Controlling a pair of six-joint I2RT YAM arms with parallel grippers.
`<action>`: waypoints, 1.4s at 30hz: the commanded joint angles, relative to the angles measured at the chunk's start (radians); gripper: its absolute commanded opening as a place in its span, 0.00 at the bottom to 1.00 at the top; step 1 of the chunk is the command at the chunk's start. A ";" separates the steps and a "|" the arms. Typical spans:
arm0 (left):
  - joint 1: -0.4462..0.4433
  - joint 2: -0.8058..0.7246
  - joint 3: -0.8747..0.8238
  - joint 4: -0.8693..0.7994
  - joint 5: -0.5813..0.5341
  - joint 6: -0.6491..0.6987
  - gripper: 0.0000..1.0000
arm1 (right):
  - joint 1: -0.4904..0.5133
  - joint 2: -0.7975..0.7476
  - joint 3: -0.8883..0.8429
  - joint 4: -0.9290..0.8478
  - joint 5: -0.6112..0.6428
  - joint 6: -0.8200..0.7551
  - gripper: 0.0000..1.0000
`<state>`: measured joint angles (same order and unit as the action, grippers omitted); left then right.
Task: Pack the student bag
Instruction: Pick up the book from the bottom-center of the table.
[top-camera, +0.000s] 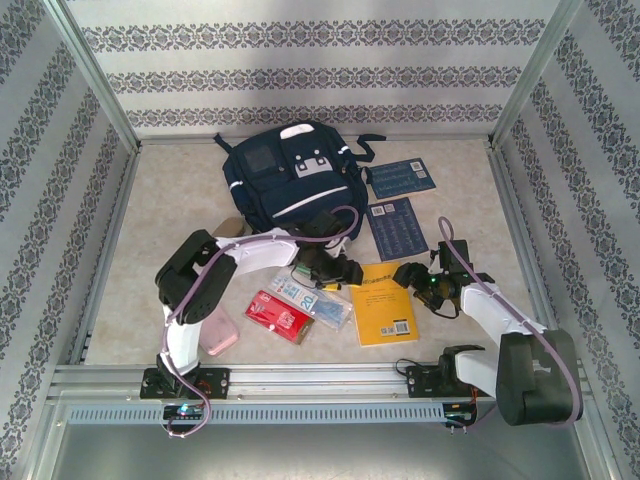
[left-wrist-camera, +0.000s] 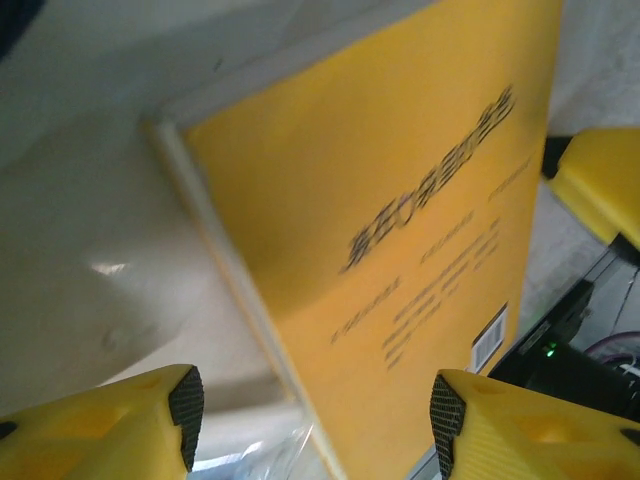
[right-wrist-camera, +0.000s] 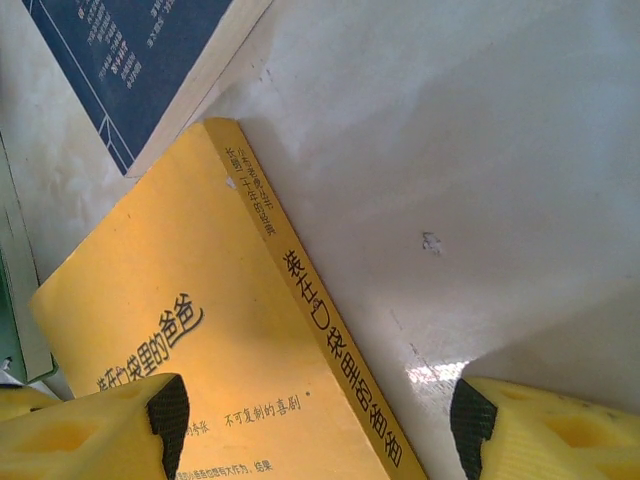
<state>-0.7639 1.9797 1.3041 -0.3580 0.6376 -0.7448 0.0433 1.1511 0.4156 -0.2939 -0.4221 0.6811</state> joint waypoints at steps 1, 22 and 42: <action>0.000 0.054 0.050 0.078 0.030 -0.028 0.62 | 0.015 0.039 -0.023 0.114 -0.136 -0.014 0.72; 0.004 0.157 0.117 0.051 0.054 -0.029 0.56 | 0.105 -0.014 0.003 0.190 -0.333 0.102 0.67; 0.036 0.160 0.038 0.180 0.109 -0.111 0.49 | 0.099 -0.197 -0.015 0.227 -0.423 0.261 0.63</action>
<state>-0.7242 2.1063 1.3792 -0.2554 0.7033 -0.8021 0.1349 0.9737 0.4126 -0.1787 -0.7494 0.8852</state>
